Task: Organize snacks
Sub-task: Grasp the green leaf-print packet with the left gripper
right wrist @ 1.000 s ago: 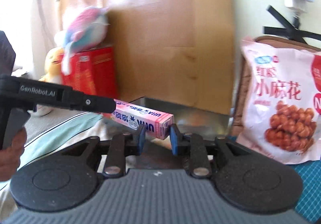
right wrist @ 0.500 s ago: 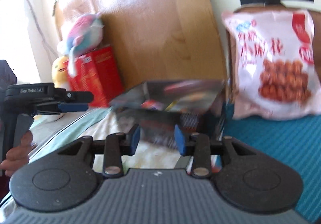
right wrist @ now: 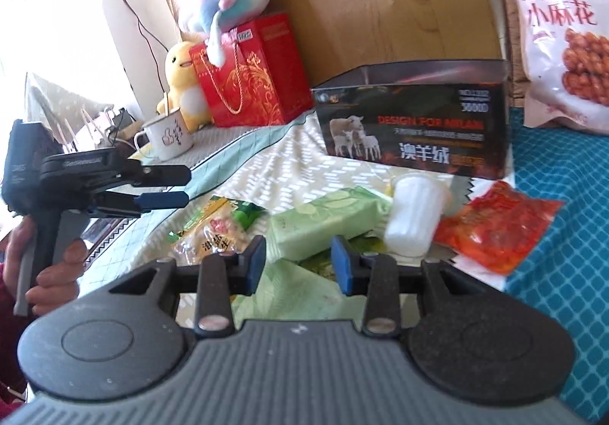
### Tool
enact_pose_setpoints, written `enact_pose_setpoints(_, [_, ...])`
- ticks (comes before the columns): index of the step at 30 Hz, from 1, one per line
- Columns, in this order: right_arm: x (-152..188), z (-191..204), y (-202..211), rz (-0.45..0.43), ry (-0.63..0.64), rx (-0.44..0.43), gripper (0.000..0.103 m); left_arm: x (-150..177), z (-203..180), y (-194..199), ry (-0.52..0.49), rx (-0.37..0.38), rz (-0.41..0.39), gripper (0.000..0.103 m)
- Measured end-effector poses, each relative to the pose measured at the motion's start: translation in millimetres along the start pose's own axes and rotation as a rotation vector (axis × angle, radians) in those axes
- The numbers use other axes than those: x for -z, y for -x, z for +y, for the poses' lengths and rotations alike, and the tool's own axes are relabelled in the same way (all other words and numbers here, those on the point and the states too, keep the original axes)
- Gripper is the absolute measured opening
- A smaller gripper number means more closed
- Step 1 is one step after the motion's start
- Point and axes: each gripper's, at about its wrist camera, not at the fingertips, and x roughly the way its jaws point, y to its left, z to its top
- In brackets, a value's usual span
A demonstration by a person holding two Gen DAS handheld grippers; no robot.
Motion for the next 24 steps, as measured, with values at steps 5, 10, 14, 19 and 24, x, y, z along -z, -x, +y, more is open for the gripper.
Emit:
enact_pose_setpoints(5, [1.0, -4.2, -6.1, 0.018, -0.068, -0.024, 0.041, -8.1, -30.7, -34.8, -0.078, 0.06, 0.09, 0.062])
enact_pose_setpoints(10, [2.6, -0.6, -2.6, 0.015, -0.037, 0.001, 0.043, -4.1, -64.7, -76.8, -0.156, 0.081, 0.204, 0.063])
enact_pose_setpoints(14, [3.1, 6.5, -6.4, 0.02, 0.059, 0.042, 0.055, 8.1, -80.4, -101.6, -0.212, 0.056, 0.287, 0.062])
enact_pose_setpoints(19, [4.8, 12.1, -20.0, 0.009, 0.157, 0.077, 0.057, 19.0, -82.7, -105.0, -0.205, 0.085, 0.307, 0.06])
enact_pose_setpoints(24, [6.6, 17.0, -25.2, -0.018, 0.213, 0.112, 0.055, 17.7, -74.5, -99.6, -0.154, 0.102, 0.298, 0.057])
